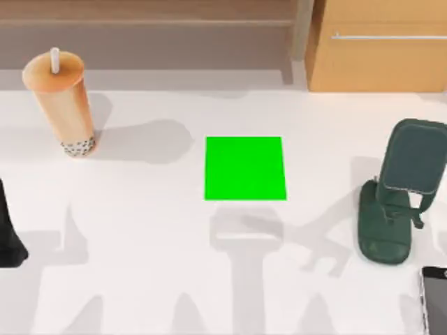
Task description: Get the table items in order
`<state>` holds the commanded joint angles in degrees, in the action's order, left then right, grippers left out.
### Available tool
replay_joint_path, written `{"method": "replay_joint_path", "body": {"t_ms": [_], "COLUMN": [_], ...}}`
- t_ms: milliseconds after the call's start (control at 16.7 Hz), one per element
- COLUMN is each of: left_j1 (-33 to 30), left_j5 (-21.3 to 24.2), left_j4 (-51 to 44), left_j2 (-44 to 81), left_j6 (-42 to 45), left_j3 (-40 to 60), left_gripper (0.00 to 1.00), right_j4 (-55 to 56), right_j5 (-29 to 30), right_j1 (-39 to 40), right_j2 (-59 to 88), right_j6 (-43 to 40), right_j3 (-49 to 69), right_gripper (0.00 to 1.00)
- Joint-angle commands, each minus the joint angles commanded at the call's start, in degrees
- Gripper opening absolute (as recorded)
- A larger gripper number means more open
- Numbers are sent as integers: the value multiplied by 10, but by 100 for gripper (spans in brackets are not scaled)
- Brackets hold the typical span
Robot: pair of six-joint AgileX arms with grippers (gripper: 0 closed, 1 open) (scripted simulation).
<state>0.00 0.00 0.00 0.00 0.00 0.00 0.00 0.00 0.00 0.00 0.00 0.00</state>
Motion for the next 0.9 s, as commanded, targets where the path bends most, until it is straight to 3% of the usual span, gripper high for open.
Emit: {"method": "replay_joint_path", "body": {"t_ms": [420, 900], "left_j1": [0, 0], "left_j5": [0, 0], "left_j4": [0, 0], "left_j2": [0, 0], "left_j6": [0, 0], "left_j3": [0, 0], "left_gripper": [100, 100], "right_j4": [-79, -346], "right_j5": [1, 0], "right_j1": [-27, -111], "right_j2": [92, 475], "right_j6": [18, 76], "right_j3": [73, 316], "right_gripper": [100, 100]}}
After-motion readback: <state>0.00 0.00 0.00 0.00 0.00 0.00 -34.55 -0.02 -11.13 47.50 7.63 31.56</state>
